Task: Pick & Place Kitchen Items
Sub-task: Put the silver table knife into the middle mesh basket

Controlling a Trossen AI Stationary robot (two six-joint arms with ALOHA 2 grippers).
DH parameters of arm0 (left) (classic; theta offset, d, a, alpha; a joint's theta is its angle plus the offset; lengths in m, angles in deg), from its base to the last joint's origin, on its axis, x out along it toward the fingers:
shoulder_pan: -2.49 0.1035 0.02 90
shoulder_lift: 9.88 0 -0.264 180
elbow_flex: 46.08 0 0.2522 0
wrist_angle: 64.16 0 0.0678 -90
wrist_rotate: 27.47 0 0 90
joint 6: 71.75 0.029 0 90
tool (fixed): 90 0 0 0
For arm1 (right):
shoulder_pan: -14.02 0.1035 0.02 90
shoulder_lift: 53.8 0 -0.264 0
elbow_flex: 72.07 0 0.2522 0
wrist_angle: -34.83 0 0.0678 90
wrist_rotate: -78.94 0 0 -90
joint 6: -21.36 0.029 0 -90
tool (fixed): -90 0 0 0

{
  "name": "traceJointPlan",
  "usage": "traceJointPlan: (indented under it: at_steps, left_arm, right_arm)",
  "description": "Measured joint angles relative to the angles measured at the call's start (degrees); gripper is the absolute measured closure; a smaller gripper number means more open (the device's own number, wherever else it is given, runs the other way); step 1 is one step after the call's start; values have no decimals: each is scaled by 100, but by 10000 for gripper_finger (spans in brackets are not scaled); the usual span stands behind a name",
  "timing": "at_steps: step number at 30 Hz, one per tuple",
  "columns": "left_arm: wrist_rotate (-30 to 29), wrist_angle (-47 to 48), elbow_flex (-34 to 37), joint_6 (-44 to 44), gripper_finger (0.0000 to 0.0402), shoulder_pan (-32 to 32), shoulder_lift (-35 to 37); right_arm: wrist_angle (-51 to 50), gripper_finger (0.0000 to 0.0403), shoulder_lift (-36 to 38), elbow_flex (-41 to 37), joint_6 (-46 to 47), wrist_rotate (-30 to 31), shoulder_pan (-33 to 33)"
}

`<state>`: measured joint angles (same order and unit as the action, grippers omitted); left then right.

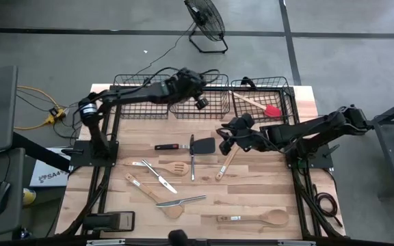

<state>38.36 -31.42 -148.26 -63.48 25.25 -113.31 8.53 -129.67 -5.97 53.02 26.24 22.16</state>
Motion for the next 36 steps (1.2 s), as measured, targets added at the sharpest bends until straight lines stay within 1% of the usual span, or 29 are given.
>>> traceJointPlan:
  at_steps: [3,9,11,17,21,25,32,36]
  left_arm:
    - [175,446,-427,-21,361,83,-357]
    - [395,741,-979,-35,361,163,-844]
    - [482,883,-1032,-57,361,183,-956]
    - [707,861,-1063,-104,361,277,-1119]
    - [805,736,-1062,-124,361,351,-1212]
    - [985,733,-1074,-203,361,437,-1264]
    - [1166,746,-1080,-301,361,500,-1277]
    - [1166,1206,-1361,-315,361,502,-1288]
  right_arm:
    - [-358,265,2,0,259,15,0]
    - [-982,265,8,-1,843,105,12]
    - [-1146,265,16,0,1010,200,17]
    - [-1525,265,237,0,1425,637,40]
    - [-1581,265,465,0,1471,946,123]
    - [-1645,265,654,0,1502,982,172]
    - [-1773,265,723,0,1664,1036,173]
    - [-1848,265,723,0,1678,1039,173]
